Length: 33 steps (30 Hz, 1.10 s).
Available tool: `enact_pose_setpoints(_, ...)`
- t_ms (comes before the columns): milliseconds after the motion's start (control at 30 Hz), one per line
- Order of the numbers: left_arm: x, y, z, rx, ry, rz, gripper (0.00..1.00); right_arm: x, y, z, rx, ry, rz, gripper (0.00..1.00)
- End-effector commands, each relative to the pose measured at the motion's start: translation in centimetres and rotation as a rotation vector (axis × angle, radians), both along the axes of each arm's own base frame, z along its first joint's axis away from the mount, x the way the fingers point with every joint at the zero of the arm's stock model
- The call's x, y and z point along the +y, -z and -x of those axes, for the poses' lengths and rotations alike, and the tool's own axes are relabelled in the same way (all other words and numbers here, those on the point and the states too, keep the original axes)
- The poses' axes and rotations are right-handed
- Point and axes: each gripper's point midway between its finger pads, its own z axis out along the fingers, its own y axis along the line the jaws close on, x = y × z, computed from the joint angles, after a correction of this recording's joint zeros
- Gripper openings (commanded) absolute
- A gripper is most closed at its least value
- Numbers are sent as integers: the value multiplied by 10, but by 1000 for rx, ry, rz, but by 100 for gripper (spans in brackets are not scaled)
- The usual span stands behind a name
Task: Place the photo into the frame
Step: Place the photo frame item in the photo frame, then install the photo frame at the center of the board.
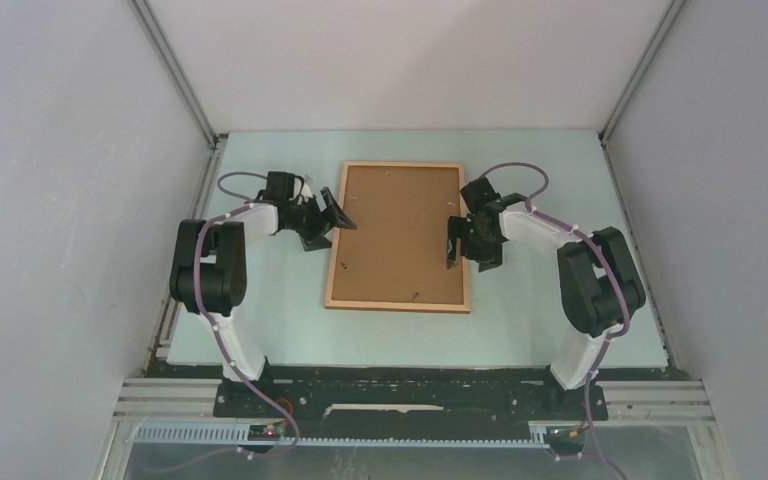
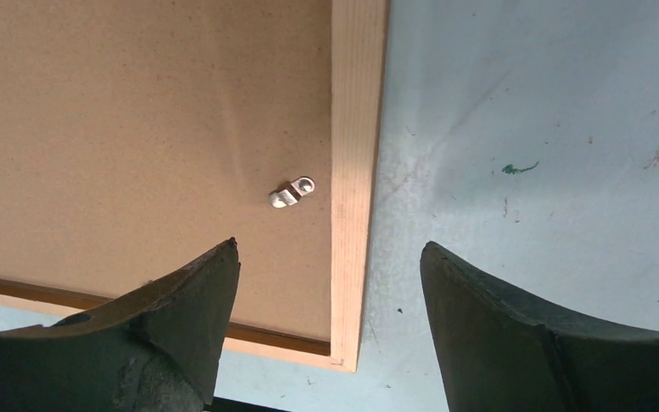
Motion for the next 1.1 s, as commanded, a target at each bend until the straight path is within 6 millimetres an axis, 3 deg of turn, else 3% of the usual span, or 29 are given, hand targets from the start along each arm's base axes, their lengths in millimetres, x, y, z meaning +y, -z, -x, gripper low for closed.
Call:
enact_pose_setpoints(0, -12, -25, -5, -57, 33, 55, 91, 13, -15, -8, -66, 24, -35, 84)
enact_pose_setpoints(500, -14, -29, -6, -66, 34, 63, 91, 16, -1, -22, -38, 89, 67, 73)
enact_pose_setpoints(733, -14, -30, -6, -68, 36, 68, 91, 15, 9, -19, -11, 86, 123, 61)
enact_pose_setpoints(1067, -14, -31, -6, -71, 34, 69, 91, 12, 13, -13, -5, 74, 169, 54)
